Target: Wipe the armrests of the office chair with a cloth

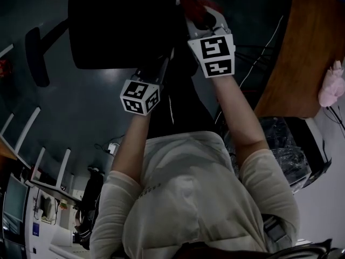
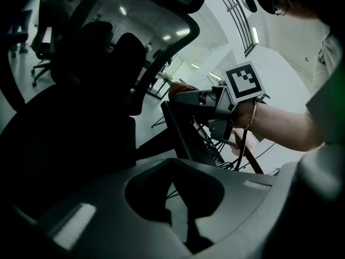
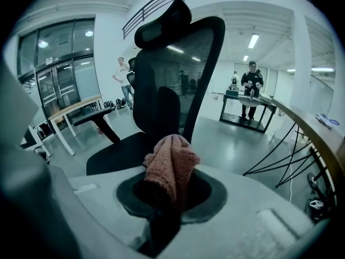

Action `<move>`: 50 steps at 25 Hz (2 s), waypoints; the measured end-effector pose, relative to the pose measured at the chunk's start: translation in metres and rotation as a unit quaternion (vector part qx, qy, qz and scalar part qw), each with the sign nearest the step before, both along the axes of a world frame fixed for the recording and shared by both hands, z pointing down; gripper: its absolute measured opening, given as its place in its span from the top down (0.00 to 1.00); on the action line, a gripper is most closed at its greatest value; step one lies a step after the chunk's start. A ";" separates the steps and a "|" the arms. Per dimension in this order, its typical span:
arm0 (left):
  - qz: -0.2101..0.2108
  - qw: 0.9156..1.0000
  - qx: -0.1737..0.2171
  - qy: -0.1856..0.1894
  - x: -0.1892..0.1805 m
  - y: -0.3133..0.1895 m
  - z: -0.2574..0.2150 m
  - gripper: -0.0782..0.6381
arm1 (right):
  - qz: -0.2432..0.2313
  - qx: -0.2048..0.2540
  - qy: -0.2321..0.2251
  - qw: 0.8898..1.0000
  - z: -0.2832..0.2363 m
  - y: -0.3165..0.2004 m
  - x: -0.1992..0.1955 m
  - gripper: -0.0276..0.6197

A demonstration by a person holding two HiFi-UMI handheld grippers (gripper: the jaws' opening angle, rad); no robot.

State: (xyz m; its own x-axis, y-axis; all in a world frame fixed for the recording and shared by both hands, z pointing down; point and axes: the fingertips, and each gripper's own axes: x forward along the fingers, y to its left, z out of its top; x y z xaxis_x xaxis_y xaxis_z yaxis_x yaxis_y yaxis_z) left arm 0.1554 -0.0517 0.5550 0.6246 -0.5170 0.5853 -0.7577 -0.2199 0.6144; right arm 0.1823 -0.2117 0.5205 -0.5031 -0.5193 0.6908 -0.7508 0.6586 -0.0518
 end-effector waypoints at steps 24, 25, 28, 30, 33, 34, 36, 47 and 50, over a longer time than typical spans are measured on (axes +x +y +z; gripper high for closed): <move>0.043 0.998 0.042 0.008 0.010 0.013 -0.002 0.88 | -0.009 -0.057 -0.028 0.998 0.001 0.131 -0.015 0.88; 0.039 0.998 0.045 0.012 0.010 0.013 -0.003 0.88 | 0.001 -0.057 -0.035 0.998 0.000 0.136 -0.013 0.88; 0.028 0.998 0.057 0.026 0.010 0.013 -0.007 0.88 | 0.026 -0.047 -0.047 0.997 -0.001 0.152 -0.008 0.88; 0.027 0.997 0.067 0.031 0.010 0.011 -0.008 0.88 | 0.037 -0.039 -0.049 0.997 -0.002 0.161 -0.007 0.88; 0.040 0.996 0.076 0.033 0.011 0.012 -0.010 0.88 | 0.056 -0.036 -0.053 0.996 -0.002 0.180 -0.007 0.88; 0.048 0.995 0.079 0.032 0.011 0.013 -0.011 0.88 | 0.061 -0.036 -0.055 0.996 -0.003 0.187 -0.006 0.88; 0.063 0.994 0.085 0.030 0.013 0.015 -0.013 0.88 | 0.070 -0.034 -0.059 0.995 -0.004 0.200 -0.006 0.88; 0.069 0.993 0.092 0.032 0.007 0.025 -0.020 0.88 | 0.127 -0.032 -0.045 0.990 -0.015 0.258 0.016 0.88; 0.079 0.993 0.088 0.026 0.011 0.026 -0.019 0.88 | 0.156 -0.005 -0.012 0.988 -0.020 0.248 0.053 0.88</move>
